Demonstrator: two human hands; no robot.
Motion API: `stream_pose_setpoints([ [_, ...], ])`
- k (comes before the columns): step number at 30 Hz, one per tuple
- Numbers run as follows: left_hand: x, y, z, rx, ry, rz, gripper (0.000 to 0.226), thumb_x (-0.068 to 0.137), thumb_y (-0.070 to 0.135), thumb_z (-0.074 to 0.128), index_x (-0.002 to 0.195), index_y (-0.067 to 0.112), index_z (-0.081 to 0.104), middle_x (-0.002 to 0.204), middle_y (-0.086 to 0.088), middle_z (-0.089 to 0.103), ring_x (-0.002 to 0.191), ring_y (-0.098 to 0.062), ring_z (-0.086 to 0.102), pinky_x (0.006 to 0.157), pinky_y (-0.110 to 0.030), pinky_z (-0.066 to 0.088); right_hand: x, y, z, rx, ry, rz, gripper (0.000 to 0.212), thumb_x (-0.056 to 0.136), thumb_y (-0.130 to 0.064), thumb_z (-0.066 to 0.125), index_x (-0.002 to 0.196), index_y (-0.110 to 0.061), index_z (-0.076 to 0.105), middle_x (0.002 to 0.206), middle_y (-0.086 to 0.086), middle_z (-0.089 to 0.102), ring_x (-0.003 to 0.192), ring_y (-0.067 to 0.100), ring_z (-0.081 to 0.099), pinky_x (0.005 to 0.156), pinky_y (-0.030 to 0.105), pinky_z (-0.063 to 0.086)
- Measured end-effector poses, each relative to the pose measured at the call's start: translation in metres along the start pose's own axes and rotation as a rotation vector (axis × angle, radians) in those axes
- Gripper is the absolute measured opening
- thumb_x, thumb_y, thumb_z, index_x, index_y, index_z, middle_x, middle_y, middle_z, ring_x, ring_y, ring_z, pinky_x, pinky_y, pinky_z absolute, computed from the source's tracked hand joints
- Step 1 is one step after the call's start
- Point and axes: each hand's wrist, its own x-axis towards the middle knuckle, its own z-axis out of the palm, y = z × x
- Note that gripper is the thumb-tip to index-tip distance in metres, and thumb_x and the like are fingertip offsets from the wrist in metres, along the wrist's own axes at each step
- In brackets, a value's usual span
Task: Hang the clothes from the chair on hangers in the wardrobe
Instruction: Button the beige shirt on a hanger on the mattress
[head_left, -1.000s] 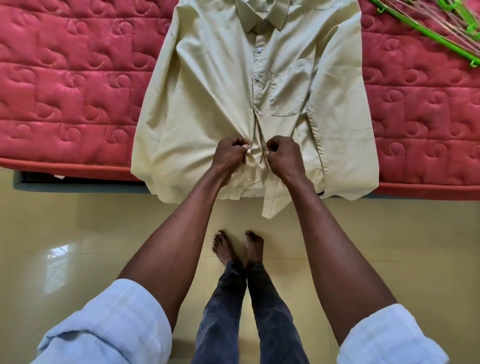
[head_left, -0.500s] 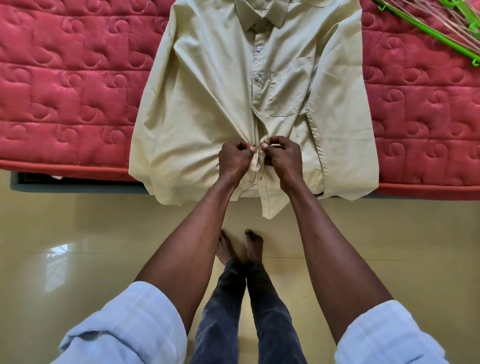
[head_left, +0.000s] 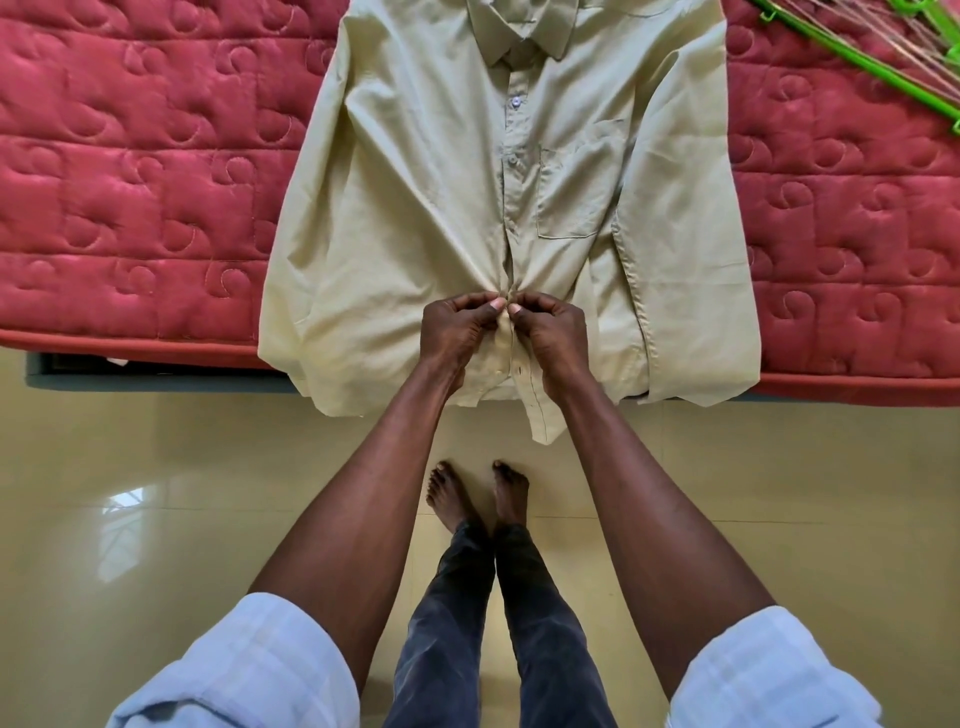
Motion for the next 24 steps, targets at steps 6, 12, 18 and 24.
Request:
stream_pose_setpoints([
  [6,-0.0029,-0.0046,0.004,0.027,0.054,0.066,0.012,0.08,0.009,0.077,0.092,0.006,0.077,0.08,-0.007,0.076,0.07,-0.012,0.072,0.063,-0.022,0.054,-0.0006,-0.0012,-0.0019,0.058,-0.027,0.007,0.008,0.083,-0.005,0.071,0.086,-0.009,0.076,0.087,0.013,0.075,0.088,0.027,0.072,0.089,0.044,0.057],
  [12,-0.0008,-0.0045,0.0058,0.025,0.082,0.067,0.013,0.08,0.01,0.078,0.092,0.007,0.077,0.081,-0.007,0.076,0.074,-0.017,0.074,0.067,-0.024,0.058,-0.0008,-0.0003,-0.0006,0.002,-0.018,-0.014,0.01,0.082,-0.006,0.07,0.086,-0.012,0.077,0.082,0.008,0.076,0.083,0.021,0.072,0.084,0.037,0.059],
  [18,-0.0009,-0.0041,0.0086,0.019,0.121,0.058,0.013,0.079,0.009,0.078,0.092,0.006,0.077,0.079,-0.009,0.076,0.07,-0.018,0.073,0.064,-0.025,0.057,-0.006,-0.005,-0.0008,-0.013,-0.03,-0.013,0.011,0.082,-0.008,0.066,0.079,-0.01,0.077,0.071,0.002,0.073,0.066,0.01,0.065,0.068,0.026,0.054],
  [24,-0.0045,0.0,0.006,-0.007,0.125,0.05,0.015,0.078,0.004,0.079,0.093,0.001,0.076,0.068,-0.007,0.071,0.049,-0.005,0.061,0.046,-0.015,0.043,-0.0006,-0.0064,-0.0001,-0.122,0.003,-0.033,0.014,0.078,-0.017,0.067,0.073,-0.007,0.075,0.064,0.004,0.067,0.061,0.014,0.058,0.062,0.031,0.046],
])
